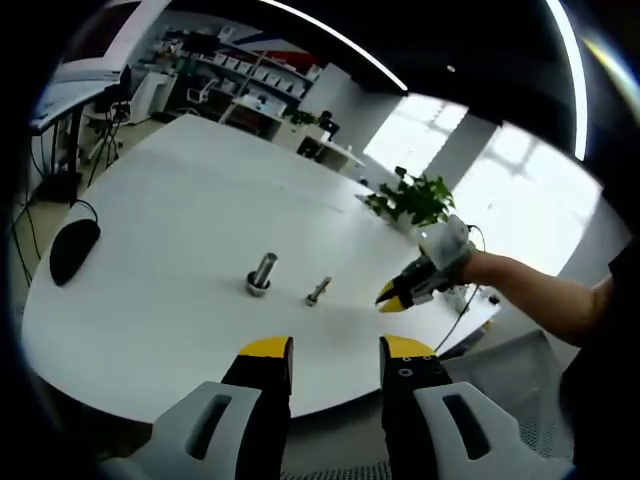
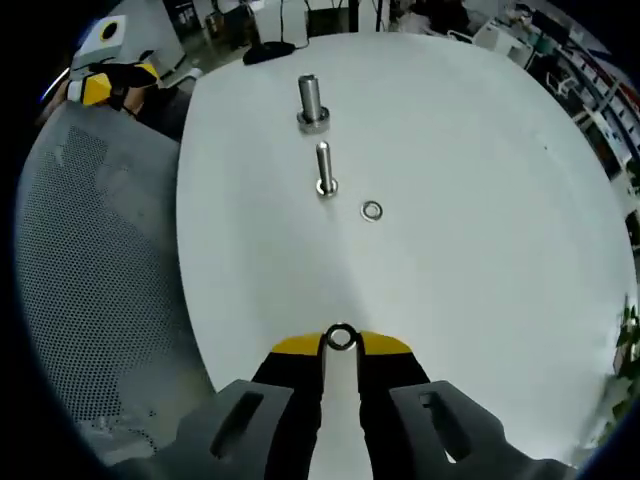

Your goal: Place the washer onto the threaded stud by aligning its center hole with the stud, sliding it down to the base, and recovering from edge contact or off-axis alignment until the washer reaches the visible bottom stop.

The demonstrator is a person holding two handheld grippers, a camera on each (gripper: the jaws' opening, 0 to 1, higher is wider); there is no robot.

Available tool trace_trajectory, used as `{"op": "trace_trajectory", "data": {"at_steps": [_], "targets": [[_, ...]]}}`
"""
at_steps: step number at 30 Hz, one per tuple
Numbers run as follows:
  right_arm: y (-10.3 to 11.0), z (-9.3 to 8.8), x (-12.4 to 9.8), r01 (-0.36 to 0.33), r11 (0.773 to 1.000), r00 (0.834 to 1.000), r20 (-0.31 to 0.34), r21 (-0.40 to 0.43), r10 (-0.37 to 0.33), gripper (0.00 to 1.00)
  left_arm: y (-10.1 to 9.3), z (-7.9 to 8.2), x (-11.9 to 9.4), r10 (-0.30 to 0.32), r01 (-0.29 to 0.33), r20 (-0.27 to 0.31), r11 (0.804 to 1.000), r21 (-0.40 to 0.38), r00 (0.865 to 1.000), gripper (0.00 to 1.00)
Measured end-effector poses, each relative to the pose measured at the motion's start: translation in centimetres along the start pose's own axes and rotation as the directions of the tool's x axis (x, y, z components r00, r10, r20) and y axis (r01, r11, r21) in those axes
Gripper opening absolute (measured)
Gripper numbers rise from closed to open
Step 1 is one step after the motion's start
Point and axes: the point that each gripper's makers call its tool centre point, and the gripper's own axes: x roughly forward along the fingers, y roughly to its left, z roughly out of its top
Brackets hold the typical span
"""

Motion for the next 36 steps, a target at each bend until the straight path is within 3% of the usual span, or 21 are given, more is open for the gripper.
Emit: {"op": "trace_trajectory", "data": {"at_steps": [7, 18, 32, 36], "targets": [[0.3, 4.1, -1.2, -0.004, 0.996, 0.999, 0.042, -0.090, 0.008, 0.13, 0.1, 0.0, 0.0, 0.005, -0.005, -0.001, 1.000, -0.003, 1.000, 0.33], [0.3, 8.7, -1.7, 0.003, 0.980, 0.998, 0.054, -0.200, 0.008, 0.13, 0.1, 0.0, -0.1, 0.005, -0.005, -0.001, 1.000, 0.004, 1.000, 0.34], [1.0, 11.0, -0.4, -0.040, 0.941, 0.999, -0.021, -0.337, 0.035, 0.13, 0.0, 0.1, 0.0, -0.002, 0.002, 0.004, 1.000, -0.003, 1.000, 0.34], [0.8, 10.8, 0.5, -0.048, 0.927, 0.998, -0.064, -0.372, 0.026, 0.13, -0.1, -0.1, 0.0, -0.009, 0.009, -0.006, 1.000, 0.001, 1.000, 0.34]]}}
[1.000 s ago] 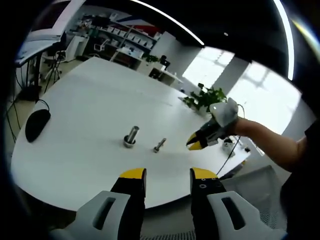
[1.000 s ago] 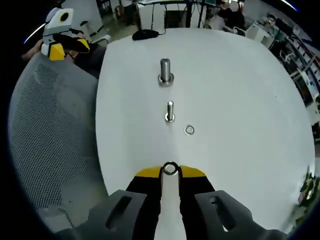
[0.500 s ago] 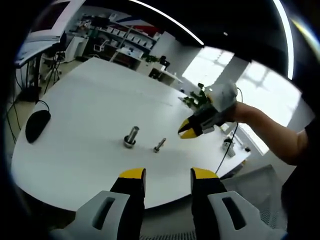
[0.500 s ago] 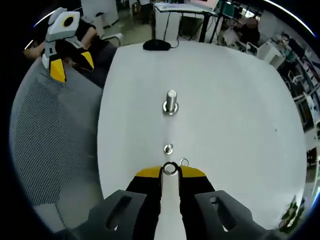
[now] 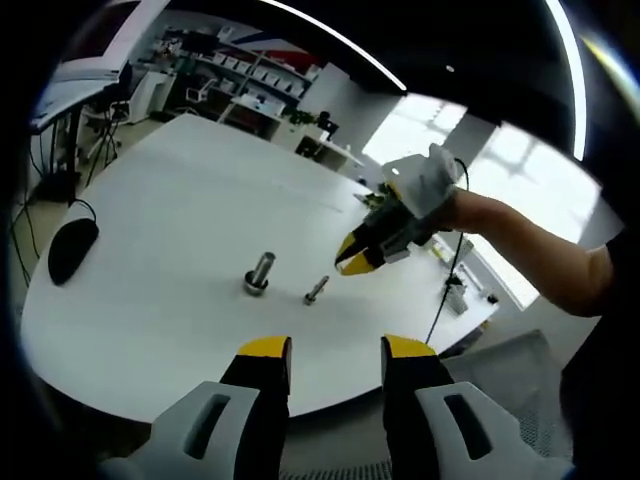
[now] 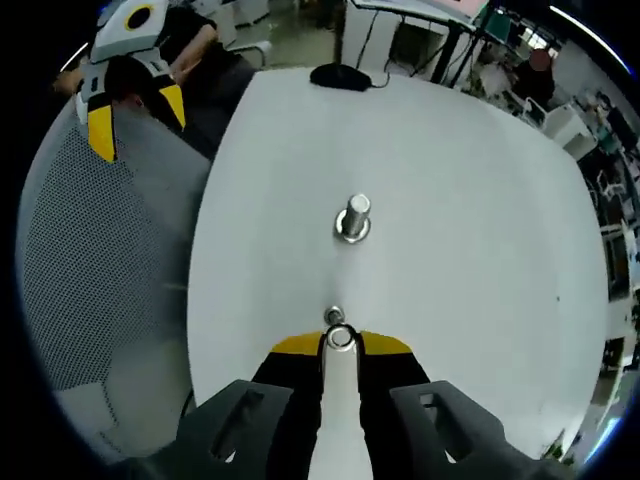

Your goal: Place the washer onto the threaded stud by aligning its center hole with the stud, sliding it down to the base, and recovering from edge contact or off-axis alignment until the washer reaches the visible bottom stop.

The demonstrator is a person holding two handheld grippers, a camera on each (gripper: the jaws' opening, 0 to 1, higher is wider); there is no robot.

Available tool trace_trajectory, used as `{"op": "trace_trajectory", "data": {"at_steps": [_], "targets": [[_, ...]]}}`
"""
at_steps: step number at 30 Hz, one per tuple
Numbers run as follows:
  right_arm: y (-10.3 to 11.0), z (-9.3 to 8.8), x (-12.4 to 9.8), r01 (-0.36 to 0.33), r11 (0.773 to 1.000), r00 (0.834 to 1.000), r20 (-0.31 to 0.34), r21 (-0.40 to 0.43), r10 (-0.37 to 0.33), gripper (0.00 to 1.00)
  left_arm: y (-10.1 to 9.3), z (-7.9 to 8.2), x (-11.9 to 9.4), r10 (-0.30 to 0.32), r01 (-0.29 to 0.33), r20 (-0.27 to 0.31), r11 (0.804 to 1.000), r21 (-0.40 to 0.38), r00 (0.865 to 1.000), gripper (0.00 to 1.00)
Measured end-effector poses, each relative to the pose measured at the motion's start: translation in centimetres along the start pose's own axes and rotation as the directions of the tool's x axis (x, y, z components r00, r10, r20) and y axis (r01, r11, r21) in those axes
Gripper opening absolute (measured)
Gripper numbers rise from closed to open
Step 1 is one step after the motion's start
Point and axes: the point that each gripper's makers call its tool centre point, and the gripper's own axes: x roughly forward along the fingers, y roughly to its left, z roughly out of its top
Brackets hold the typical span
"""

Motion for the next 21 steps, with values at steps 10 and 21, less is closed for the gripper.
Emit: {"op": "trace_trajectory", "data": {"at_steps": [10, 21], "targets": [[0.3, 0.2, 1.4, -0.032, 0.999, 0.999, -0.032, -0.014, 0.031, 0.13, -0.1, -0.1, 0.0, -0.003, 0.003, -0.007, 1.000, -0.012, 1.000, 0.32], [0.3, -0.3, 2.7, -0.052, 0.998, 0.997, -0.060, -0.035, 0.050, 0.13, -0.1, 0.0, 0.0, -0.007, 0.007, 0.003, 1.000, -0.013, 1.000, 0.33]]}}
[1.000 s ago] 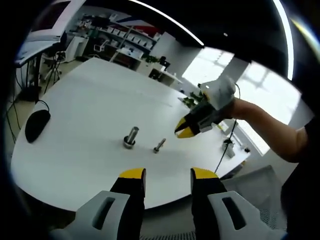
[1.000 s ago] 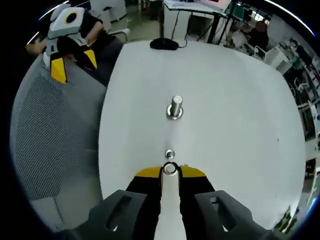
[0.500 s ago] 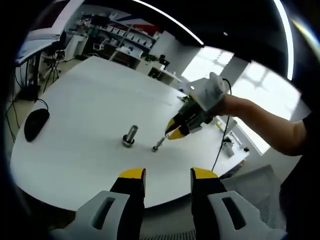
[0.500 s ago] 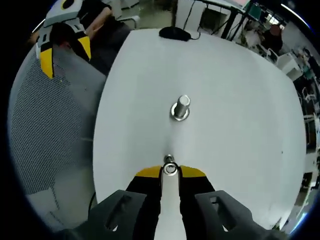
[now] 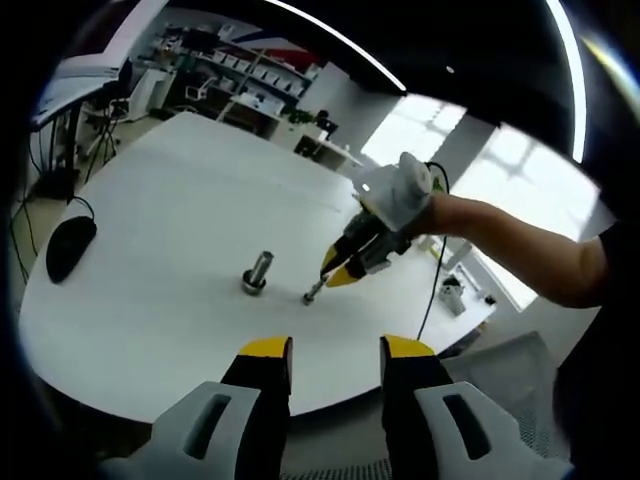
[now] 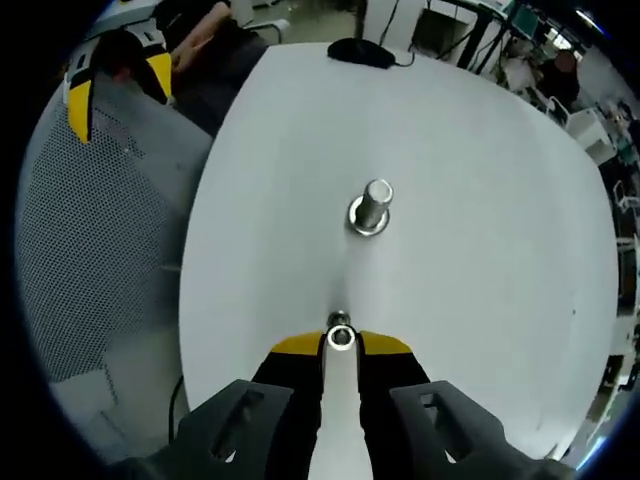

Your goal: Place the washer onto the threaded stud by aligning its center hole with the stud, sliding it down to the base, and recovering from edge contact or off-axis alignment until the washer reaches the visible bottom stop.

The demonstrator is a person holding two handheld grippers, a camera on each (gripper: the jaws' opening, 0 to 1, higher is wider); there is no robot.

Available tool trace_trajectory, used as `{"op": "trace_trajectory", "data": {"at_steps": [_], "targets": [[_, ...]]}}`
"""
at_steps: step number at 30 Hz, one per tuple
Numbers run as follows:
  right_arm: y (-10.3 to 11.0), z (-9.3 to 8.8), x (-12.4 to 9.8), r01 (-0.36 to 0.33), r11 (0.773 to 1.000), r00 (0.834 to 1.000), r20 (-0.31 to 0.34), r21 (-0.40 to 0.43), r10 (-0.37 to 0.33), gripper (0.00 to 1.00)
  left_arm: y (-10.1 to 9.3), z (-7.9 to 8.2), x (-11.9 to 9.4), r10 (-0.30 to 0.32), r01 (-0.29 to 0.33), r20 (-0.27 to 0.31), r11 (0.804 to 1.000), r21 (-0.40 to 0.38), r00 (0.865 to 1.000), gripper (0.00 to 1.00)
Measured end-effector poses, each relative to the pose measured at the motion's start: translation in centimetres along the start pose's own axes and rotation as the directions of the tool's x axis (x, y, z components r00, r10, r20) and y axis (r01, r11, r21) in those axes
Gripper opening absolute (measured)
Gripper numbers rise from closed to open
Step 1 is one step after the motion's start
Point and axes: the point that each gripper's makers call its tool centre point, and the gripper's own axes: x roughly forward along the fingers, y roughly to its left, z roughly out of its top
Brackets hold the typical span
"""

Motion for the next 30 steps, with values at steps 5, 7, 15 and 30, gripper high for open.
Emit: {"op": "trace_trajectory", "data": {"at_steps": [5, 7, 15, 30], "targets": [[0.0, -0.1, 0.9, -0.007, 1.000, 1.000, -0.013, -0.009, 0.007, 0.13, 0.1, 0.0, 0.0, 0.004, -0.004, -0.002, 1.000, -0.004, 1.000, 0.33], [0.0, -0.2, 1.3, -0.010, 1.000, 1.000, -0.016, -0.009, 0.010, 0.13, 0.2, -0.1, 0.0, 0.008, -0.008, -0.005, 1.000, -0.008, 1.000, 0.33], [0.0, -0.5, 2.7, -0.021, 1.000, 0.999, -0.033, -0.021, 0.021, 0.13, 0.2, -0.1, 0.0, 0.011, -0.011, -0.006, 1.000, -0.015, 1.000, 0.33], [0.2, -0.7, 4.0, -0.031, 0.999, 0.999, -0.033, -0.012, 0.031, 0.14, 0.3, -0.2, 0.1, 0.013, -0.013, -0.011, 1.000, -0.023, 1.000, 0.32]]}}
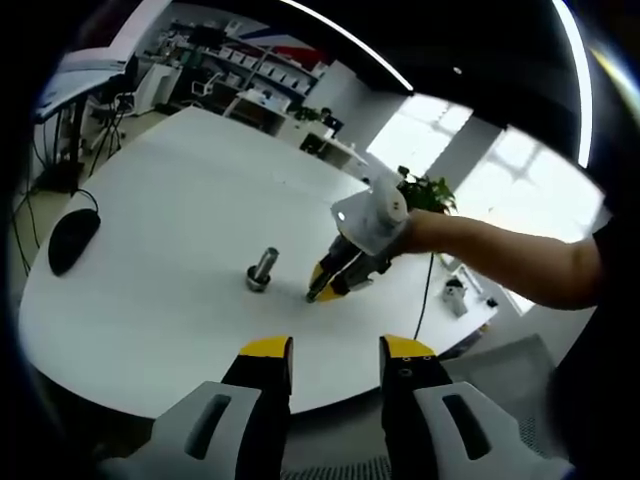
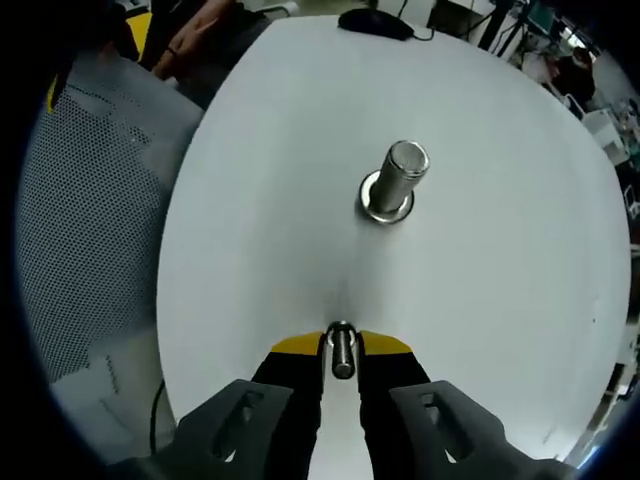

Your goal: Place the washer onto the threaded stud by aligning its center hole with the stud, sliding it down to the base, and recovering from edge contact or off-axis alignment until the washer reaches the visible bottom stop.

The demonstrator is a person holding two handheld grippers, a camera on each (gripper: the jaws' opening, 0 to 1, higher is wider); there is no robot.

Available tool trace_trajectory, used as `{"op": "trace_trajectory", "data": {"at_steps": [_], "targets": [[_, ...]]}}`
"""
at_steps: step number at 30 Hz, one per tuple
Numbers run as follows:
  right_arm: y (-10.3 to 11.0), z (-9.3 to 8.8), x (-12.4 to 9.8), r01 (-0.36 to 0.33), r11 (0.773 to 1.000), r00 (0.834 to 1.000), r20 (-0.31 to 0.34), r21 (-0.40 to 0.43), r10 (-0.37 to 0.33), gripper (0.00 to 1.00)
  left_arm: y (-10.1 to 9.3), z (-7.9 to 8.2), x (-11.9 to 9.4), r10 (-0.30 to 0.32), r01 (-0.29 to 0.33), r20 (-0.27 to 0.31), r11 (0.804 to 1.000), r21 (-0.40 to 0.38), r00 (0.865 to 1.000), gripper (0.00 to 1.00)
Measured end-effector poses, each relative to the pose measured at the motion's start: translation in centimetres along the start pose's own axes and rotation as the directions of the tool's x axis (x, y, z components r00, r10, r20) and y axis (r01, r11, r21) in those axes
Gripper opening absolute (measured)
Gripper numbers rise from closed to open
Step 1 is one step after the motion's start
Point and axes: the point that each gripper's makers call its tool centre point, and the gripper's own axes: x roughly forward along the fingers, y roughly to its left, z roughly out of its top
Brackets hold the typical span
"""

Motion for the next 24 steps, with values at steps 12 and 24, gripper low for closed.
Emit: {"op": "trace_trajectory", "data": {"at_steps": [12, 24], "targets": [[-0.9, -2.9, -1.2, 0.030, 0.996, 0.999, 0.038, 0.079, -0.033, 0.31, -0.1, -0.2, 0.1, -0.002, 0.002, -0.011, 1.000, 0.005, 1.000, 0.32], [-2.3, -4.4, -0.7, 0.024, 0.983, 0.998, 0.057, 0.180, -0.035, 0.28, 0.0, -0.3, 0.0, 0.001, -0.001, -0.015, 1.000, 0.006, 1.000, 0.32]]}}
